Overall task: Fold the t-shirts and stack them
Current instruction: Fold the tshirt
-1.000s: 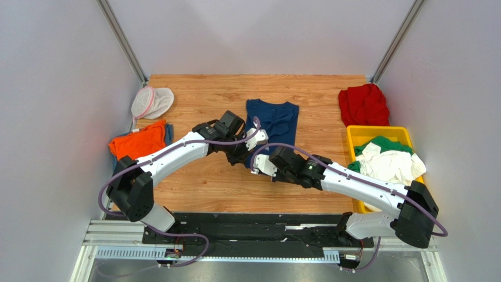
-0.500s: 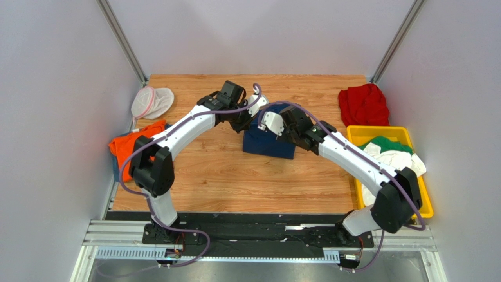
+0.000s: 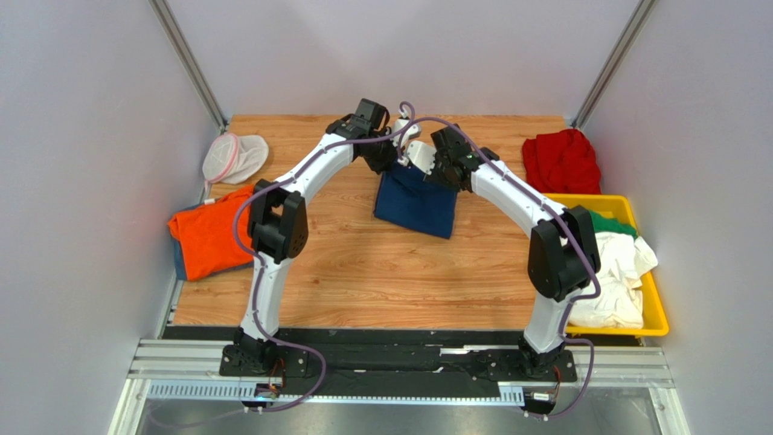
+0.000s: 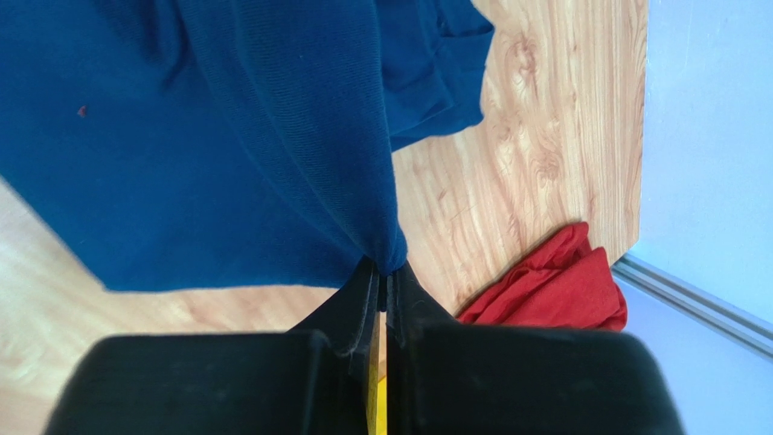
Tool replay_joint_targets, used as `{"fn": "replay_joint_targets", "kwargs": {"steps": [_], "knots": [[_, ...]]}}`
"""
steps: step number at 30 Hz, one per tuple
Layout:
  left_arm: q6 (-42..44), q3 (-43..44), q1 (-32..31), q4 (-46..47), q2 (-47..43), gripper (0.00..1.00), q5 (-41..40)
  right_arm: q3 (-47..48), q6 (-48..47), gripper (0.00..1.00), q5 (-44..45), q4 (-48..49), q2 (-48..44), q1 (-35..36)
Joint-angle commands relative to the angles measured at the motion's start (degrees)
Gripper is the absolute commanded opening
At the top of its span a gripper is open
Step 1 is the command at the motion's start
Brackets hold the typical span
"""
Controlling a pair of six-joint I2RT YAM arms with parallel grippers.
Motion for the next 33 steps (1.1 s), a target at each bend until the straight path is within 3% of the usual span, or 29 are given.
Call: {"fn": "replay_joint_targets", "kwargs": {"steps": [1, 8, 17, 19, 20, 21, 22, 23, 25, 27, 33], "knots": [[2.14, 7.3, 1.07, -0.36, 2.96, 0.0, -0.16, 7.05, -2.32, 0.0, -1.69, 2.23, 4.22, -2.19], [3.11, 14.77, 1.6, 0.52, 10.08, 0.0, -2.53, 13.29, -3.64, 0.0, -1.96, 1.61, 11.34, -5.18], [4.34, 18.21, 1.69, 2.45, 15.27, 0.0, -5.61, 18.31, -4.08, 0.0, -1.96, 2.05, 19.51, -6.85], [4.61, 18.12, 1.69, 3.42, 15.71, 0.2, -6.48, 18.4, -4.0, 0.02, -1.43, 2.93, 20.66, -6.94], [4.87, 18.12, 1.69, 3.68, 15.8, 0.31, -6.84, 18.48, -4.0, 0.08, -1.17, 3.37, 21.36, -6.94], [4.87, 18.21, 1.69, 4.38, 16.06, 0.47, -7.1, 18.48, -3.91, 0.12, -0.65, 4.15, 21.8, -7.03], [4.96, 18.3, 1.69, 4.82, 16.33, 0.51, -7.97, 18.57, -3.91, 0.18, -0.47, 4.42, 22.16, -7.03], [4.78, 18.3, 1.69, 5.17, 16.33, 0.6, -8.33, 18.66, -3.73, 0.3, -0.03, 5.12, 22.6, -7.03], [4.96, 18.47, 1.69, 6.67, 16.59, 0.68, -9.73, 18.66, -3.47, 0.39, 0.33, 5.74, 22.86, -7.03], [4.52, 18.73, 1.69, 8.33, 16.77, 0.76, -11.31, 18.57, -3.38, 0.41, 1.11, 6.79, 23.04, -7.03], [2.94, 19.79, 1.6, 11.32, 16.95, 0.82, -15.71, 19.8, -1.98, 0.49, 3.66, 8.12, 22.69, -7.03]]}}
